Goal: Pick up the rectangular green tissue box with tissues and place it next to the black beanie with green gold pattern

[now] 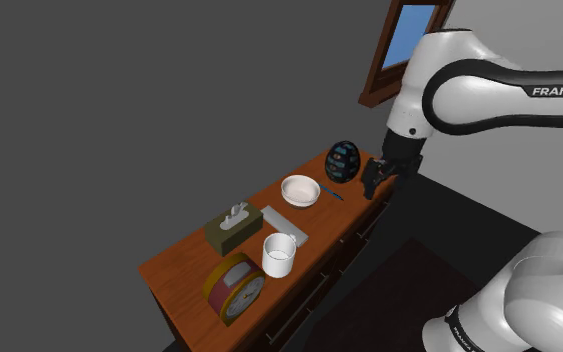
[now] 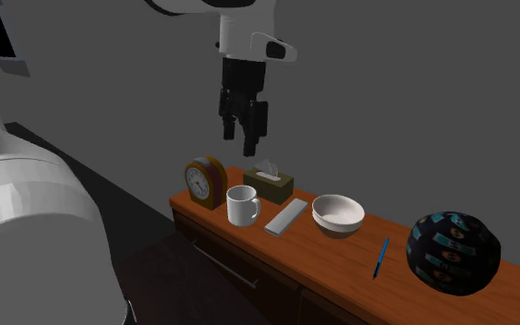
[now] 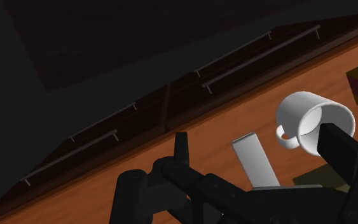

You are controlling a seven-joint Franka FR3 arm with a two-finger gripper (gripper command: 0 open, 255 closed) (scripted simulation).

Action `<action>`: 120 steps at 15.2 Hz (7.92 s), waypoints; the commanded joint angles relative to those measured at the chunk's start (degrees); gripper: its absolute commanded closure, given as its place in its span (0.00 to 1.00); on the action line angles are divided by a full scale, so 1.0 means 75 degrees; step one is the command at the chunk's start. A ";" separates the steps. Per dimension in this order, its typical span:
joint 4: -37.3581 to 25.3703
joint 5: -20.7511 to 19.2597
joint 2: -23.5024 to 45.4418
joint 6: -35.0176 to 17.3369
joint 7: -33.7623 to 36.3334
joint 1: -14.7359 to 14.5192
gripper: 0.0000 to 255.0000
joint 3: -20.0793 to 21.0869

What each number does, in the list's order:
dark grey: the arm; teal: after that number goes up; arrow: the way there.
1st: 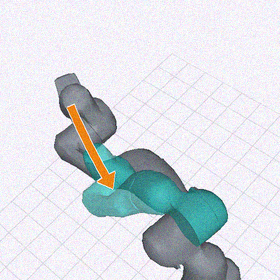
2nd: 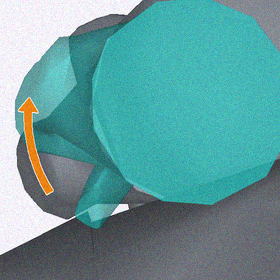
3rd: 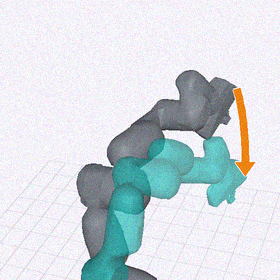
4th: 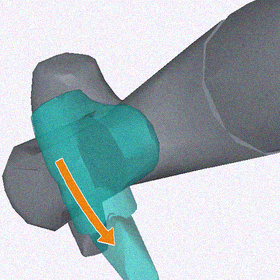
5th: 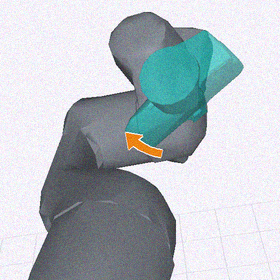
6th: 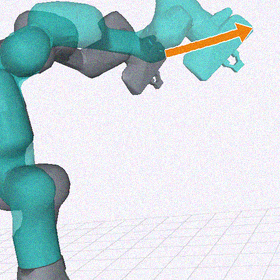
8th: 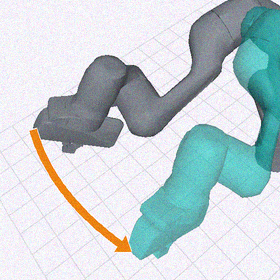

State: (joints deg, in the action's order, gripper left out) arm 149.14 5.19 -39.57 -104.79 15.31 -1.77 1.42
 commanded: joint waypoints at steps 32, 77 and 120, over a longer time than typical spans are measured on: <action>-0.3812 0.1299 0.8529 -0.8171 0.2165 -0.1659 0.00 0.1206; -0.4306 0.1027 0.7857 -0.7033 0.2634 -0.1947 1.00 0.0906; -0.3983 0.1676 0.4927 -0.4046 0.0916 -0.0987 1.00 -0.0035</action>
State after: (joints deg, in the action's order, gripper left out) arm 118.46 17.18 -1.74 -135.52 23.86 -9.77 1.82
